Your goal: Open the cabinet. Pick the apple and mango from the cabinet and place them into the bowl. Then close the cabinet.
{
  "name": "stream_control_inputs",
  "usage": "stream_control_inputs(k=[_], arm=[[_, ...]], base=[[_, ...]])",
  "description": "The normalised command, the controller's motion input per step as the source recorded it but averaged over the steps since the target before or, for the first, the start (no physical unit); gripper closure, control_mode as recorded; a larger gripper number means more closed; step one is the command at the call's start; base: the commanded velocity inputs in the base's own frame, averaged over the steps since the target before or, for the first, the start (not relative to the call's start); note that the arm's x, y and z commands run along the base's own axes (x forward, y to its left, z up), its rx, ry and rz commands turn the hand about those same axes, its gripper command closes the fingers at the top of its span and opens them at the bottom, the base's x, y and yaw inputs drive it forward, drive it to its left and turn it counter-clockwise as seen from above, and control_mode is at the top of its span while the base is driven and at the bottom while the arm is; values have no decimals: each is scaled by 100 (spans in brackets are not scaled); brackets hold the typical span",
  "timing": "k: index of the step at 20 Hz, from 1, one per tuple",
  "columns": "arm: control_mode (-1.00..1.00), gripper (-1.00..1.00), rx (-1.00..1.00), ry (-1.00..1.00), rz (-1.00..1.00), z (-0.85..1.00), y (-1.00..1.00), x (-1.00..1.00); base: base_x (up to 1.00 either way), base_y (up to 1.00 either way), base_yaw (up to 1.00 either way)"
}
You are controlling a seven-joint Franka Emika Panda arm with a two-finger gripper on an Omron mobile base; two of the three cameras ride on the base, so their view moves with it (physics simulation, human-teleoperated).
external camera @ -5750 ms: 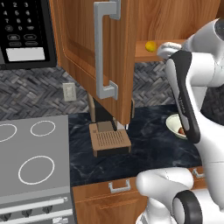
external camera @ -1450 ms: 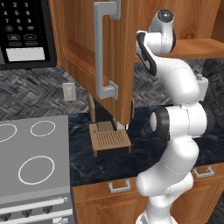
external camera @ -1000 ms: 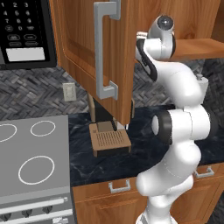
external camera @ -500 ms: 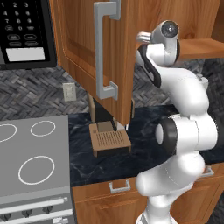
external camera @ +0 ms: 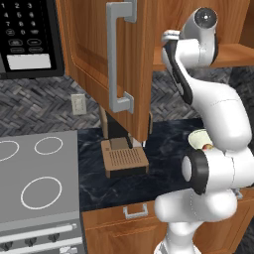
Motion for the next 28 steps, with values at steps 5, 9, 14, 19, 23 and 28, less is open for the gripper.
stream_control_inputs(k=[5,9,14,19,23,28], arm=[[-100,100,-2,0,0,-1,-6,-72],[-100,100,0,7,0,-5,-26,-42],[-100,100,0,25,0,-11,-22,-40],[-100,100,0,28,0,-25,-24,-31],[-100,100,0,17,0,-31,-34,-29],[-100,100,0,3,0,-51,-43,-22]], base=[[0,0,0],[0,0,0],[0,0,0],[0,0,0],[0,0,0],[0,0,0]])
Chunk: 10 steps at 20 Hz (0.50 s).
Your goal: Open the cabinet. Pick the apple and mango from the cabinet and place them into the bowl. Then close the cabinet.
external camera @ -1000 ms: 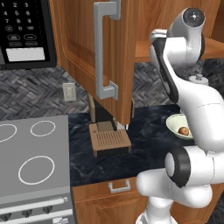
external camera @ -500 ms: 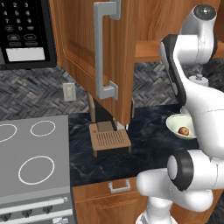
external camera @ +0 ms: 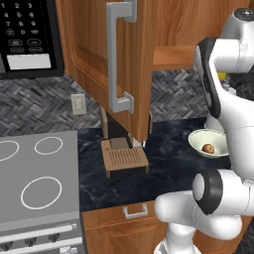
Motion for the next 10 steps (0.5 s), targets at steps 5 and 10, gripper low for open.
stream_control_inputs(k=[5,10], arm=[[-100,100,0,0,0,-73,-41,-11],[-100,100,-1,0,0,-76,-30,0]], base=[[0,0,0],[0,0,0]])
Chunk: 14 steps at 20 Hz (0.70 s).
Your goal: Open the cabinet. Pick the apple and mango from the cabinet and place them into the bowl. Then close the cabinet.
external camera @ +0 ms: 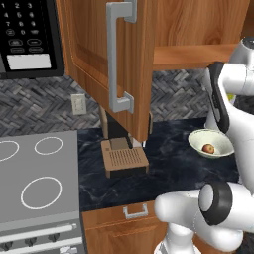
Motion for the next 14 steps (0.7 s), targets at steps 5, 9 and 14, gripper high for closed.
stream_control_inputs(k=[5,9,14], arm=[[-100,100,0,0,0,-59,-20,0],[-100,100,-2,0,0,-54,-18,3],[-100,100,-1,0,0,-51,-17,1]], base=[[0,0,0],[0,0,0],[0,0,0]])
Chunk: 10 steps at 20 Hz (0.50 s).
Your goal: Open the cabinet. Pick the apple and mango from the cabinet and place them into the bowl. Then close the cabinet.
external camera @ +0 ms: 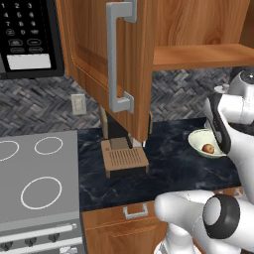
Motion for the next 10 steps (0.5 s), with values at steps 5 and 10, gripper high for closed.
stream_control_inputs(k=[5,10], arm=[[-100,100,-3,0,0,-41,-15,2],[-100,100,-6,0,0,-29,-6,0]], base=[[0,0,0],[0,0,0]])
